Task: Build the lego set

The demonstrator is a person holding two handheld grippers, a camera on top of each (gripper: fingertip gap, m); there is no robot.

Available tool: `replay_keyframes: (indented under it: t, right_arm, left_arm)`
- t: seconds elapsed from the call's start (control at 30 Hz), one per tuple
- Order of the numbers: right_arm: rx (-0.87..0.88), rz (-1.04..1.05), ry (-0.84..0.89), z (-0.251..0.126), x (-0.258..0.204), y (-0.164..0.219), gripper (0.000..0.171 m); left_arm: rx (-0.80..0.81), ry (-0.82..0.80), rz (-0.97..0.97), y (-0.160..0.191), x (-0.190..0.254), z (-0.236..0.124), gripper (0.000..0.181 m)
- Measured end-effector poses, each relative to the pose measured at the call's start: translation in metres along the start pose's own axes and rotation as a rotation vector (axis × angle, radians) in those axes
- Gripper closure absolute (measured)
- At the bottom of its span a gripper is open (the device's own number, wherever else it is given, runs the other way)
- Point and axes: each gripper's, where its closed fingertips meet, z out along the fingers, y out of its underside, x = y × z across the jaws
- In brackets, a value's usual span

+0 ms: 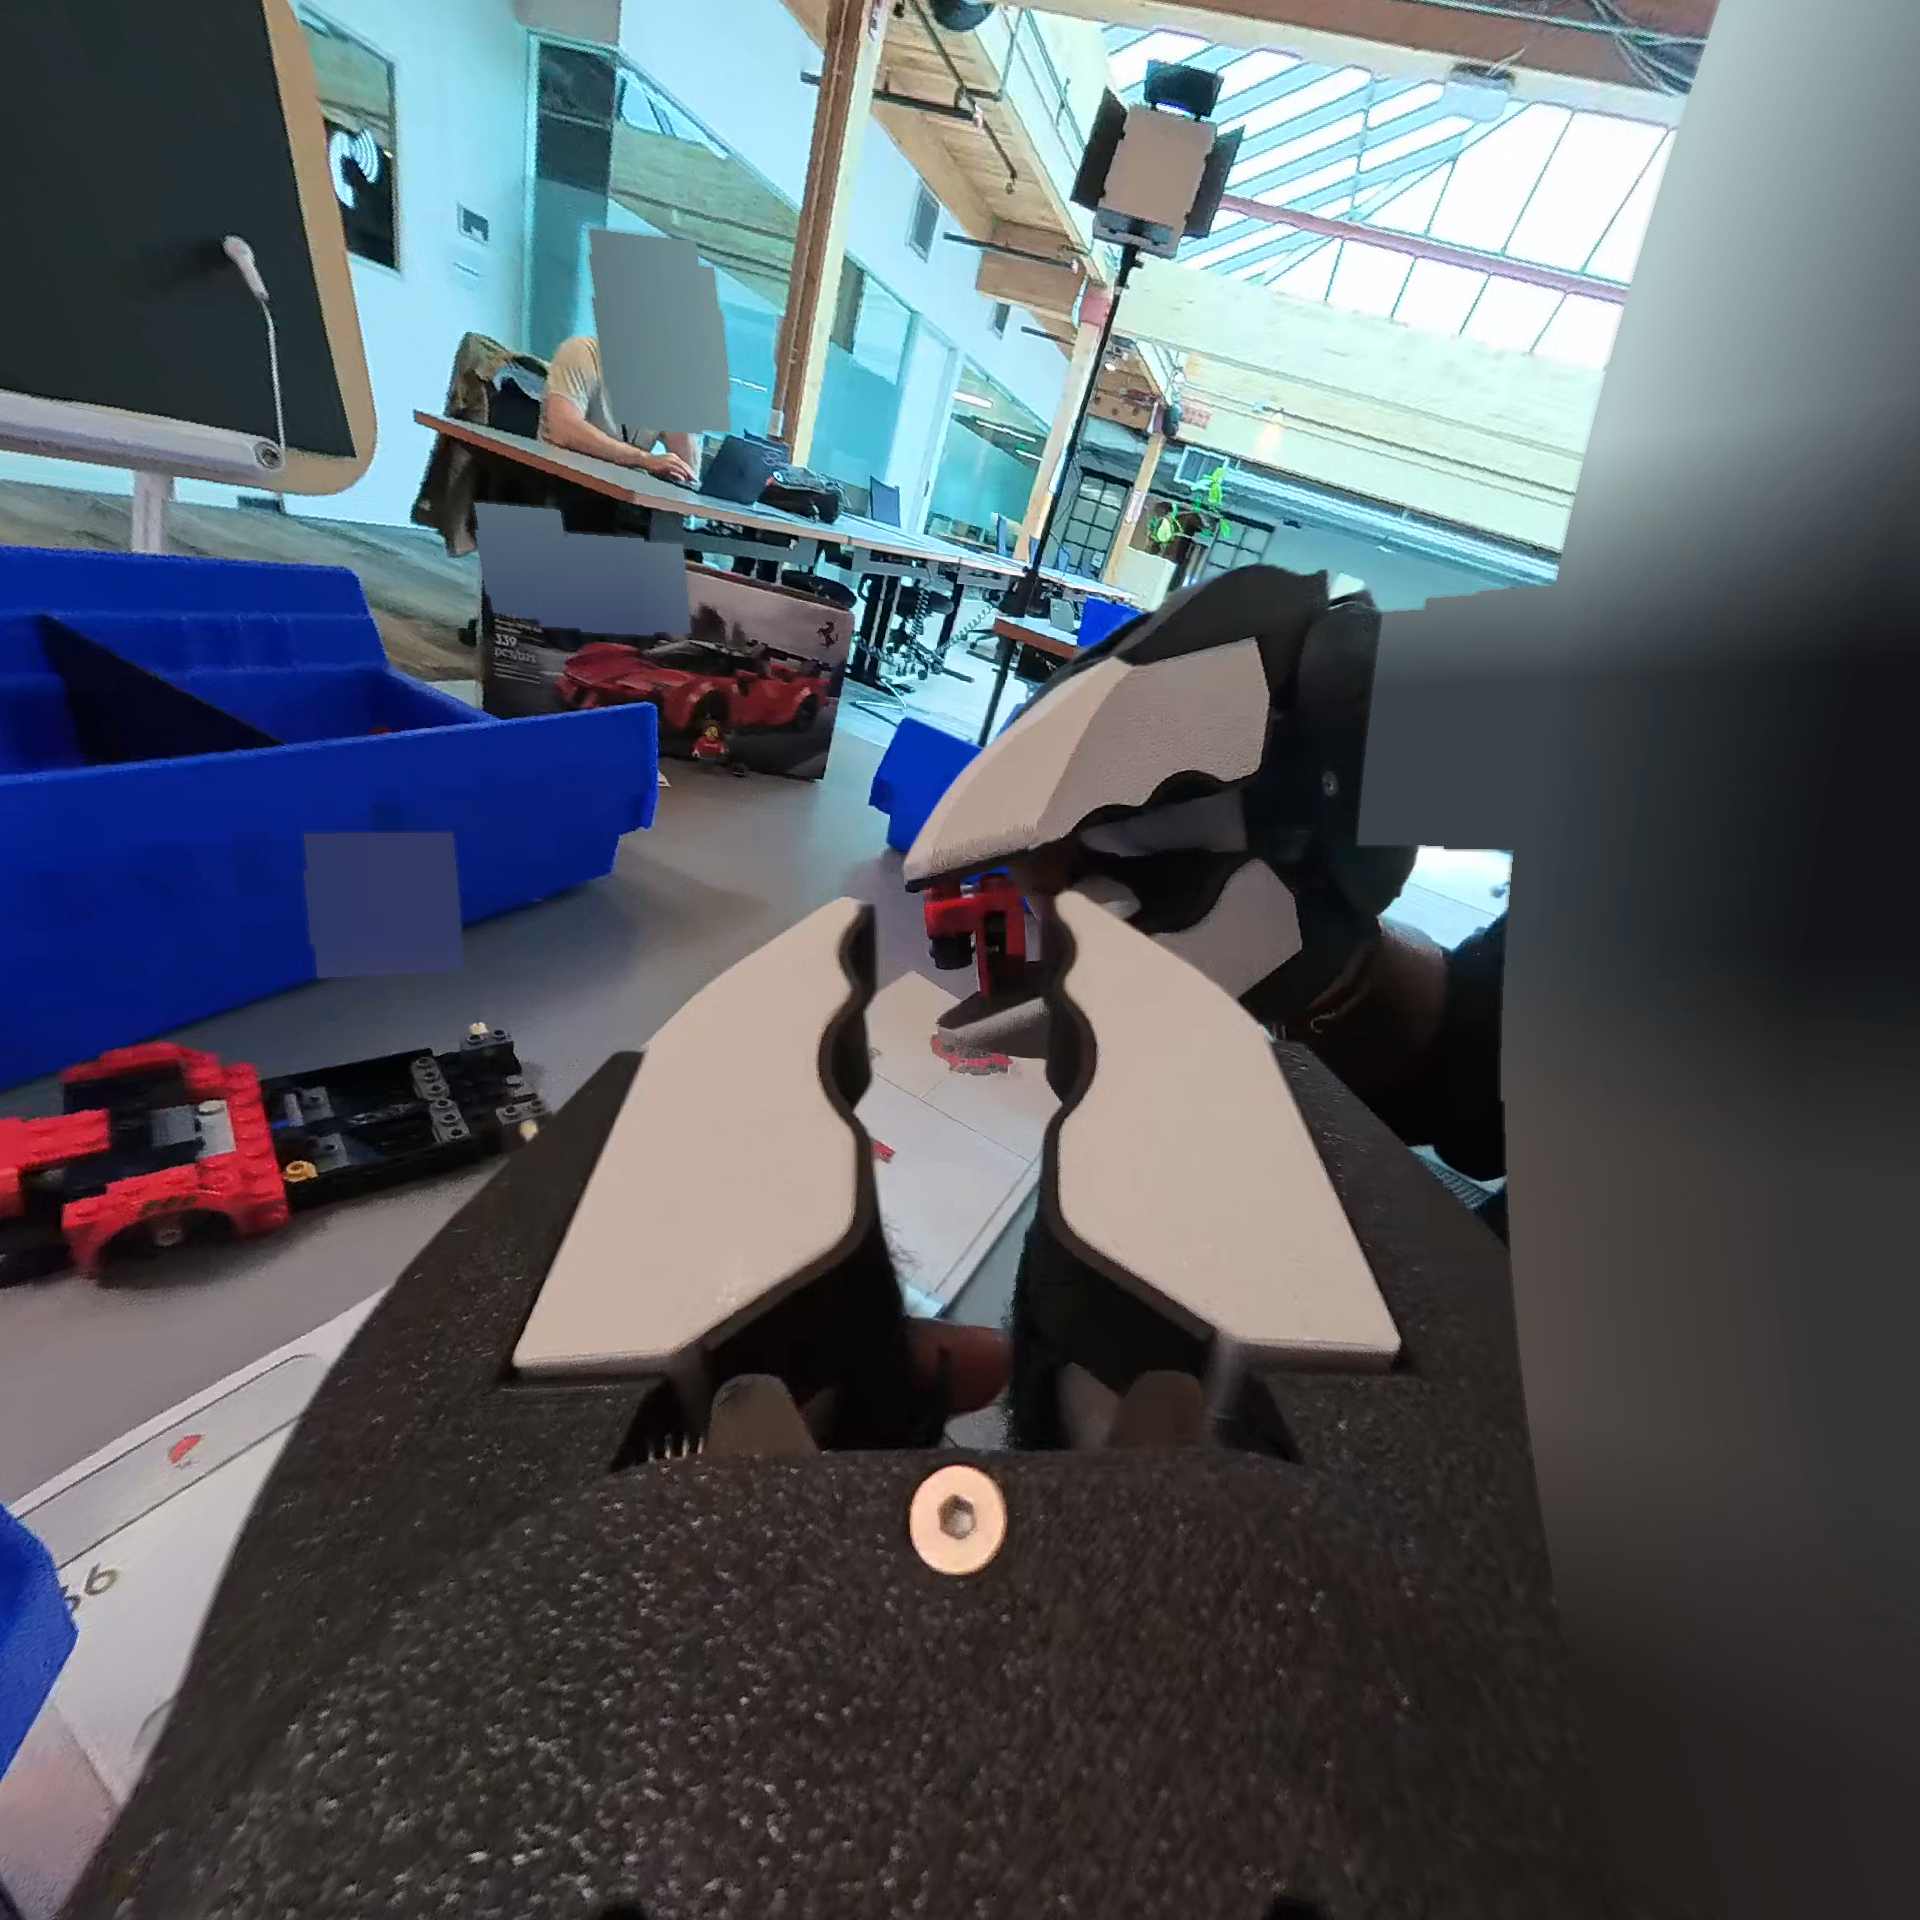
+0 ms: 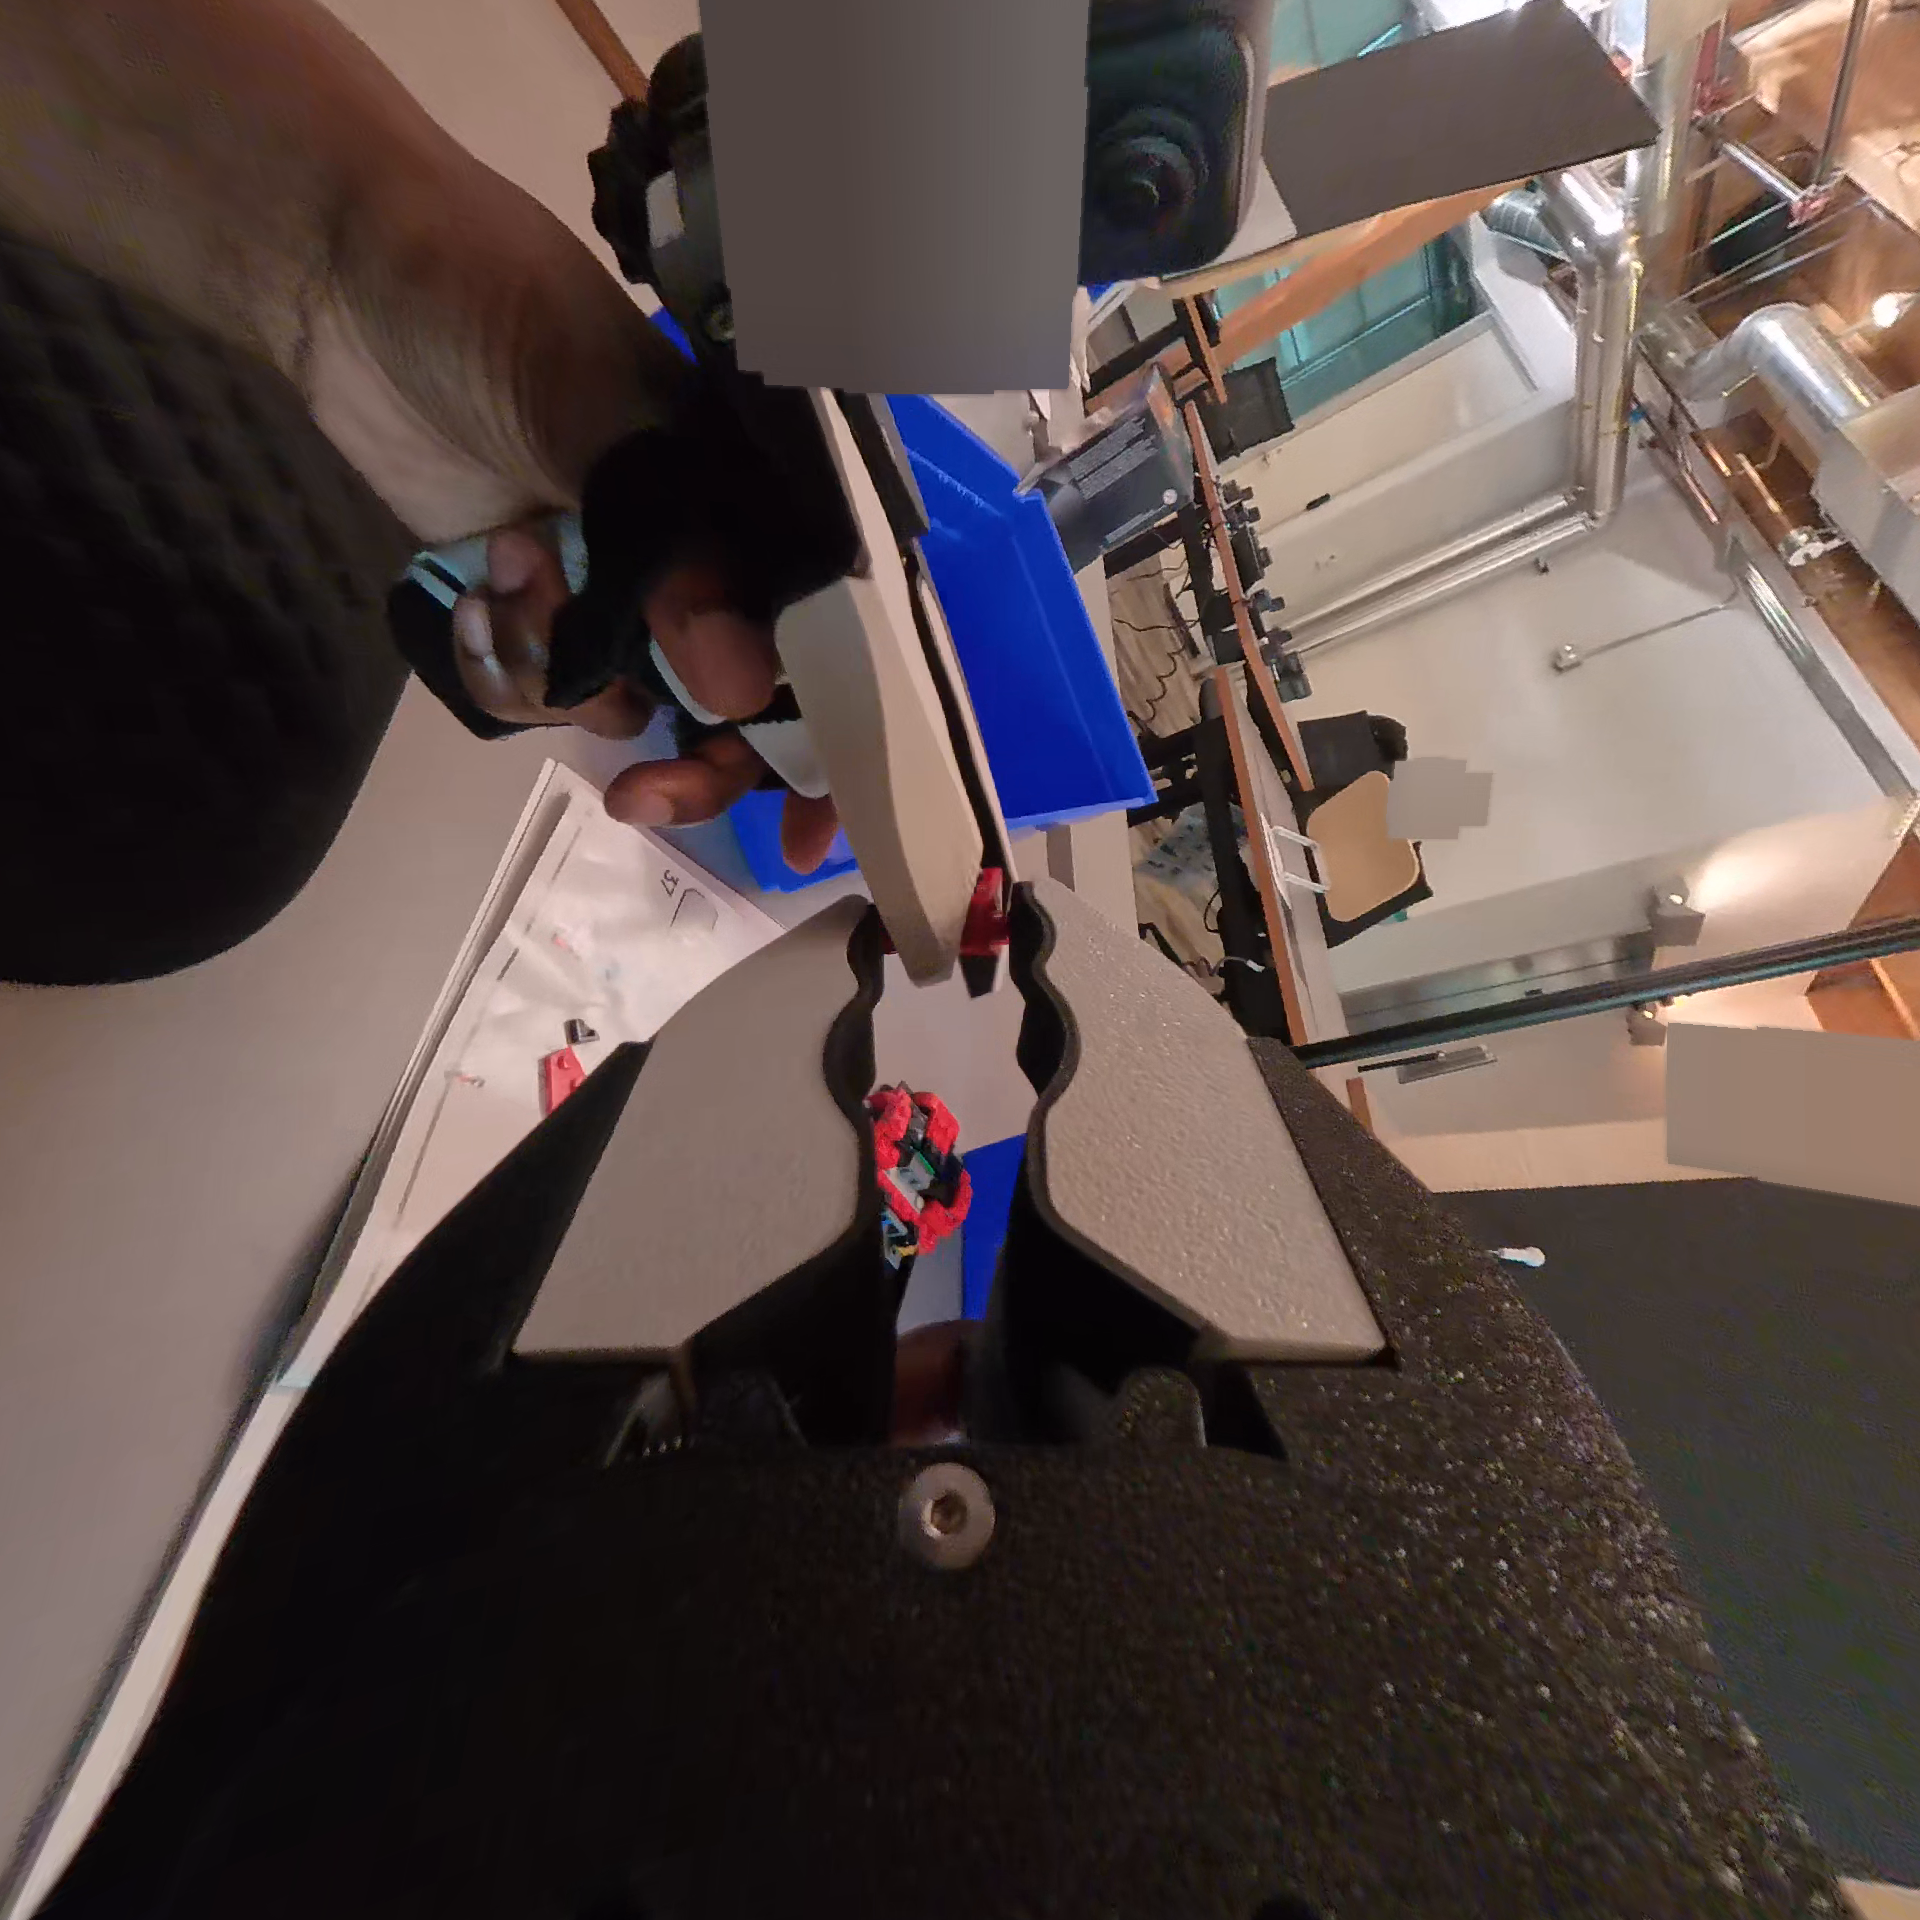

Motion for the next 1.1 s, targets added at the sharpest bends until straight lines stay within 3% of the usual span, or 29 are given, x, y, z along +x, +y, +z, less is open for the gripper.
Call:
replay_keyframes:
  t: [0.07,0.27,0.33,0.47,0.6,0.7,0.8,0.97,1.1]
  right_arm:
    - [-0.018,-0.014,0.0,0.0,-0.001,0.002,0.148]
    - [0.005,0.036,-0.015,-0.001,-0.004,0.002,0.147]
    - [0.036,0.139,-0.019,-0.004,-0.001,0.003,0.134]
    - [0.061,0.507,-0.091,-0.009,-0.005,0.028,0.121]
    - [0.127,1.054,-0.163,-0.005,-0.024,0.067,0.124]
    - [0.132,1.309,-0.178,0.007,-0.044,0.093,0.123]
    - [0.027,1.338,-0.213,0.015,-0.059,0.108,0.121]
    - [0.066,1.287,-0.293,0.016,-0.069,0.098,0.162]
    - [0.033,1.217,-0.37,0.019,-0.082,0.09,0.157]
  left_arm:
    - [-0.003,0.014,0.002,0.003,0.001,0.001,0.163]
    - [0.001,0.031,0.026,0.005,0.003,0.002,0.165]
    - [0.015,0.039,0.032,0.004,0.003,-0.001,0.165]
    - [0.058,0.046,0.061,0.0,-0.001,-0.016,0.165]
    - [0.103,-0.06,0.152,-0.008,-0.02,-0.044,0.165]
    - [0.165,-0.133,0.21,-0.012,-0.029,-0.063,0.165]
    - [0.241,-0.188,0.23,-0.011,-0.033,-0.073,0.165]
    - [0.255,-0.285,0.309,-0.01,-0.043,-0.081,0.165]
    - [0.233,-0.288,0.268,-0.004,-0.047,-0.076,0.165]
